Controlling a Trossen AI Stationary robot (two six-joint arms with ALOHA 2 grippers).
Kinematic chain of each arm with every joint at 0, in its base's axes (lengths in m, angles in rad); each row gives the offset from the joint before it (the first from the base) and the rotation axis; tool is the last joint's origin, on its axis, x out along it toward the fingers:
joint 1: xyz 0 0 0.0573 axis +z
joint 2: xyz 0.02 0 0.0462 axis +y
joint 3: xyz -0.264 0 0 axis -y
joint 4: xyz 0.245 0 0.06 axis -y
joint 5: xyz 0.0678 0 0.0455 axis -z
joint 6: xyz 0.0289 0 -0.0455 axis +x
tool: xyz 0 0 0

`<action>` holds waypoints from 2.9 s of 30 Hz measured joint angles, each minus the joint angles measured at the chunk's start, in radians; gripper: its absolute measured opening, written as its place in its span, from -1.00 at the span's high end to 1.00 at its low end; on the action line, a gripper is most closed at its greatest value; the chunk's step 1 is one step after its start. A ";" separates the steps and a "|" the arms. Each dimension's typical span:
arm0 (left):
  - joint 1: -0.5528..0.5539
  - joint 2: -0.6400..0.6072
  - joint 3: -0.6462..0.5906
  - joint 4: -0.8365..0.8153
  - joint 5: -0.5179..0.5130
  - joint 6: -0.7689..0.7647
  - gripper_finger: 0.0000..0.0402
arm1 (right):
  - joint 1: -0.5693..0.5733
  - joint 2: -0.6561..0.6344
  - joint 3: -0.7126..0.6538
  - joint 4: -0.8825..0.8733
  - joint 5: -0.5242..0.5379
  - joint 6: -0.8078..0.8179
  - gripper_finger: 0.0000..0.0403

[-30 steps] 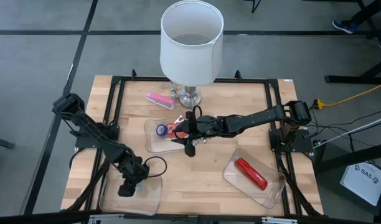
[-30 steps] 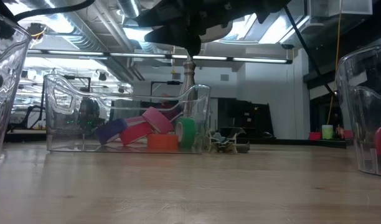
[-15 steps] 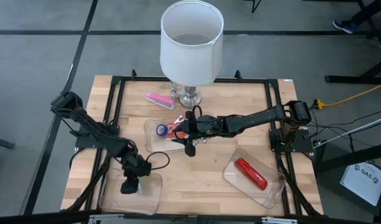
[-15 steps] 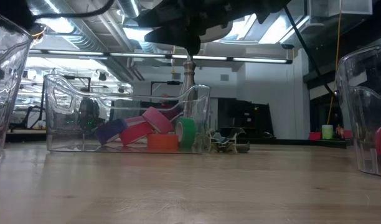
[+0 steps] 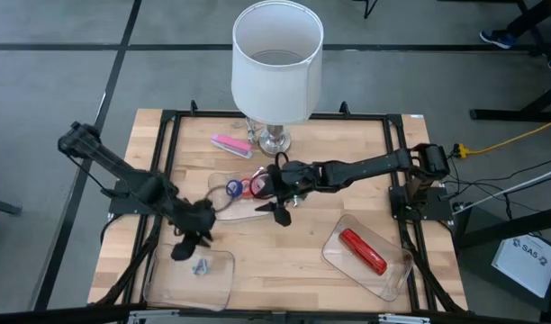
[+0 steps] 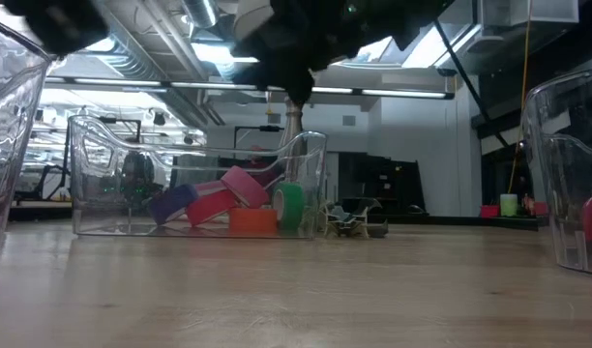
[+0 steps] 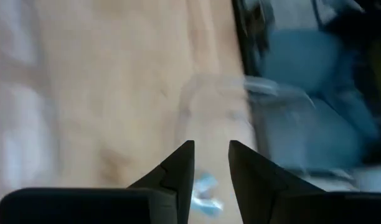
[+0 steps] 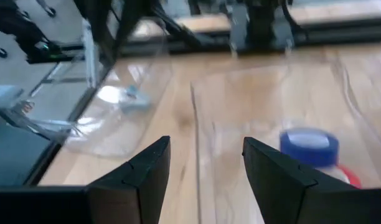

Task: Pick and place Stapler, Stapler remover, tape
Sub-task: Put the black staple remover into the bottom left transparent bin

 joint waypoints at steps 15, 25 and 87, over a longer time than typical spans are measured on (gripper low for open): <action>0.056 -0.375 -0.278 0.232 -0.323 0.144 0.54 | -0.035 -0.149 -0.001 -0.545 -0.038 0.047 -0.01; 0.116 -0.567 -0.383 0.345 -0.374 0.268 0.53 | -0.041 -0.158 -0.030 -0.799 0.181 0.030 -0.01; 0.181 -0.611 -0.448 0.373 -0.377 0.283 0.57 | -0.065 -0.078 -0.297 -0.375 0.279 0.083 0.94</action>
